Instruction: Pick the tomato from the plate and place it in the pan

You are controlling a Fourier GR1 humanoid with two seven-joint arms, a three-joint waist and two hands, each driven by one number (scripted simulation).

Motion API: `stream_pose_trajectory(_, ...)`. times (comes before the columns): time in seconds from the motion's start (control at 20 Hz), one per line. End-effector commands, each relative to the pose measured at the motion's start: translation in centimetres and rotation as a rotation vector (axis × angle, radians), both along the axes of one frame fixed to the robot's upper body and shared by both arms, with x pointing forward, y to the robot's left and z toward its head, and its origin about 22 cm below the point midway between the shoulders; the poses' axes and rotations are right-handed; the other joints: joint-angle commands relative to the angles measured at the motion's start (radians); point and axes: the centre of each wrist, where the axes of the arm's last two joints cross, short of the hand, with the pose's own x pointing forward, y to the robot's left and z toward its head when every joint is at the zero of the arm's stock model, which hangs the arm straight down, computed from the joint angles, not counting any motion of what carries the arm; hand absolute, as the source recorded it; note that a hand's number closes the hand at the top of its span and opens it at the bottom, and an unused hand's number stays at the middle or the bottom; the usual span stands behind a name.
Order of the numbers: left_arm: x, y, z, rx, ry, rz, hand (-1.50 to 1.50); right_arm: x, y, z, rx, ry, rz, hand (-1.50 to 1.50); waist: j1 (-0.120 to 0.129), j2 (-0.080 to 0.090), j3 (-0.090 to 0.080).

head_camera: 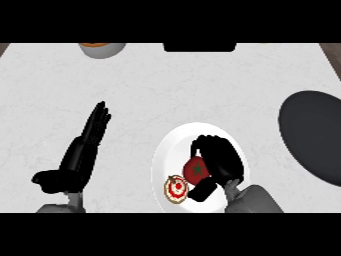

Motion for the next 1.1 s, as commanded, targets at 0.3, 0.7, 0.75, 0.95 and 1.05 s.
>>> stream_pose_trajectory(0.3,-1.0,0.7,0.1,0.011,0.012,0.019,0.0,-11.0,-5.6,5.6,0.048,-0.225,-0.078,1.5,-0.021,0.001,0.001)
stream_pose_trajectory(0.7,0.2,-1.1,1.0,0.006,0.013,0.01,0.0,-12.2,-7.5,12.3,0.201,-0.56,-0.244,1.5,-0.012,0.006,0.002)
stream_pose_trajectory(0.75,-0.3,-2.2,0.1,0.0,-0.001,0.025,0.0,-14.1,-8.0,12.0,0.213,-0.578,-0.255,1.5,-0.024,0.004,0.002)
stream_pose_trajectory(0.95,-0.4,-1.3,0.2,0.002,0.01,0.003,0.0,-12.2,-10.3,12.0,0.291,-0.575,-0.375,1.5,-0.004,0.009,0.003)
stream_pose_trajectory(1.05,-1.3,0.3,1.5,0.0,0.006,0.006,0.0,-13.3,-11.6,12.7,0.32,-0.569,-0.418,1.5,-0.003,0.006,0.003)
